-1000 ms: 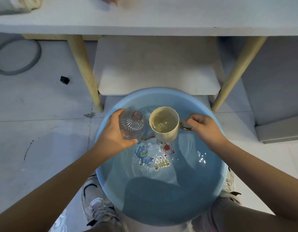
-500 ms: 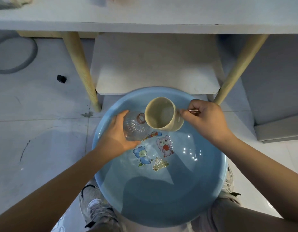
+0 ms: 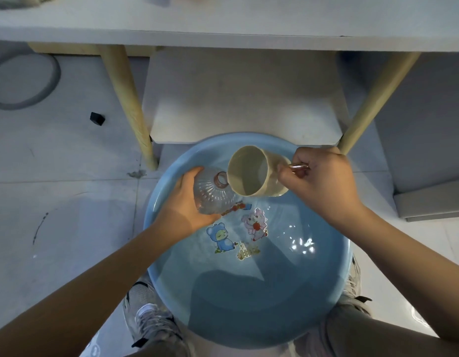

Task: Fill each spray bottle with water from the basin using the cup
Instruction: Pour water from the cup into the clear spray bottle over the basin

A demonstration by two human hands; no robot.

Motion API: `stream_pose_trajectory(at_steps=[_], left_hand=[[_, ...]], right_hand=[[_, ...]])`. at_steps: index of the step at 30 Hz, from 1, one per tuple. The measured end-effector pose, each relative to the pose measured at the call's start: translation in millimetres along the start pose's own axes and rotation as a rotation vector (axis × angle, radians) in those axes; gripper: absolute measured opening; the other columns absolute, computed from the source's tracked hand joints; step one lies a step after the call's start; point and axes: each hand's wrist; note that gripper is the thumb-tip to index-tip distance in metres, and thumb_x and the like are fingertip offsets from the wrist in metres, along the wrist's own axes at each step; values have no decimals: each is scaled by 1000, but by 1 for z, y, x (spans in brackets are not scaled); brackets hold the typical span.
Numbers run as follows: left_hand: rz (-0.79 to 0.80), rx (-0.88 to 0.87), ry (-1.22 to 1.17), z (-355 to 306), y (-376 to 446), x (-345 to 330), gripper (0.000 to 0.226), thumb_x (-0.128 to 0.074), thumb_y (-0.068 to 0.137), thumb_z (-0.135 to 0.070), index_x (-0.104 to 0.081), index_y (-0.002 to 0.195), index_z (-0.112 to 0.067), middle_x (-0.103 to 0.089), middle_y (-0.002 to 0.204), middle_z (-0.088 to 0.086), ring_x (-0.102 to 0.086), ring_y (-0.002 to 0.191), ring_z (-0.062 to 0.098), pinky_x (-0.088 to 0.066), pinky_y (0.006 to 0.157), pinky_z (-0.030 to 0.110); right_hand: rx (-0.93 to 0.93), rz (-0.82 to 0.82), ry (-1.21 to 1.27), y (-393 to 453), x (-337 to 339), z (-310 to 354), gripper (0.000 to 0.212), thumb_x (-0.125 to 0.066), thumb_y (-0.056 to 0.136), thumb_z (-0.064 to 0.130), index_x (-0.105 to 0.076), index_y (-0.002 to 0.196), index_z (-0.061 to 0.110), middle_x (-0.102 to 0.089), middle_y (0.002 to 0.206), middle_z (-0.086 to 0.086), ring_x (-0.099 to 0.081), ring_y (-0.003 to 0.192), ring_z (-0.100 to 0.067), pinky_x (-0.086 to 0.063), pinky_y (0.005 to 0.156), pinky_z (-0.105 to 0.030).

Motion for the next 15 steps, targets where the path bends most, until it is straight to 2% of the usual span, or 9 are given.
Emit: stream_pose_trajectory(at_steps=[3,5,11,15], left_hand=[[-7,-5,-18,1,-1,-3,108,-90,56,-26,-26,142,-27,-37,141,-5,-38,118,4,-33,97,20],[-5,8,-38,3,-1,-5,108,-90,56,-27,-26,141,-29,-37,139,-6,-40,119,7,-36,99,24],[12,24,-53,6,-2,-9,108,-91,55,-27,-25,141,-32,-39,139,-4,-43,122,12,-39,102,30],[3,27,-50,5,-2,-11,107,-90,56,-25,-26,141,-32,-38,140,-5,-42,123,11,-37,100,26]], right_hand=[[50,-23,-22,2,1,2,28,-52,73,33,-37,52,20,-34,44,7,-26,46,-11,-19,62,-18],[77,-24,-39,1,1,2,27,-51,73,32,-36,54,21,-37,45,7,-31,44,-16,-22,64,-20],[128,-47,-71,1,-1,1,28,-52,75,32,-35,55,22,-40,44,5,-29,45,-13,-29,68,-25],[130,-61,-97,2,1,2,31,-53,75,32,-42,51,15,-43,43,3,-29,47,-13,-23,65,-22]])
Point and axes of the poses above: each hand's wrist, its own y-axis towards the middle knuckle, its own x-axis out of the back of the hand, z = x × y
